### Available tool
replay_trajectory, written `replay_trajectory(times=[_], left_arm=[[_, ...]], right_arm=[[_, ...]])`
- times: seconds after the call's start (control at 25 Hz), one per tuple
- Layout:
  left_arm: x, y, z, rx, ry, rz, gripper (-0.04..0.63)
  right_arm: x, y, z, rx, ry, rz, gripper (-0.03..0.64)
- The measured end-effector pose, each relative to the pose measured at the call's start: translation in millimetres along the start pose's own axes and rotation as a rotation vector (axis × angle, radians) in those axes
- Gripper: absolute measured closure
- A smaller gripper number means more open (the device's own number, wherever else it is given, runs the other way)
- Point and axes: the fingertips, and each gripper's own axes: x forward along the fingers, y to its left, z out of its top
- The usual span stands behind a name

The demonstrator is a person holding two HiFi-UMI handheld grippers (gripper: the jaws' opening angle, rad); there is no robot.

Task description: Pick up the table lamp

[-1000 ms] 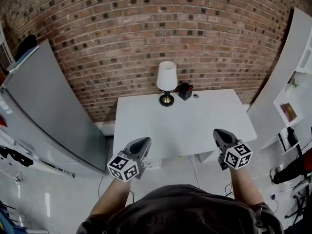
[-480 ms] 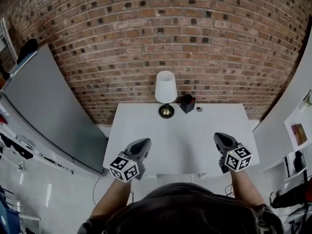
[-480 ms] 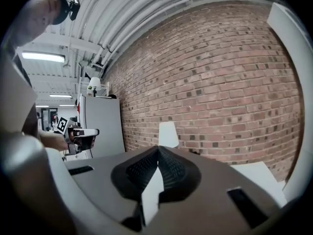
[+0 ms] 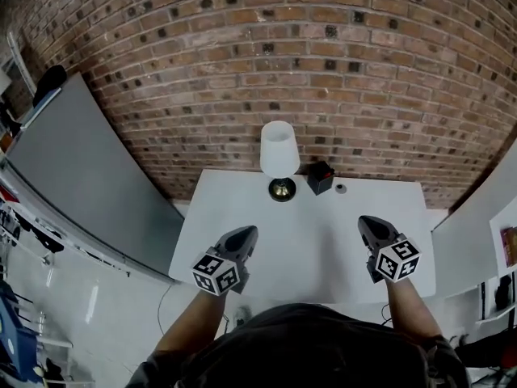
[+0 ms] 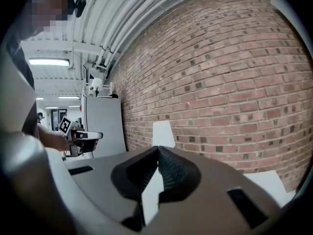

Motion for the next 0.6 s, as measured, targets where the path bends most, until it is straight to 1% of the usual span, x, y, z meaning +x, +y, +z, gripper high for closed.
replay_trajectory(times=[0.08,0.32,0.44,0.6], left_arm=[[1,14,0,0.003,0.001,-0.013,0.591],[-2,52,3,0.042,0.021,-0.089,0.591],[-3,63,4,0.047,0.032,-0.105,0.591],[-4,66,3,0.043,0.026,-0.111,0.591]], right_arm=[[10,4,-3,-0.001,0.000,-0.015,0.623],[38,22,2,-0.006,-0.023,-0.096,0.623],[47,33,3,-0.003,-0.023,-0.107,0.623],[54,40,9,-0.013,-0.023,-0.104,0.623]])
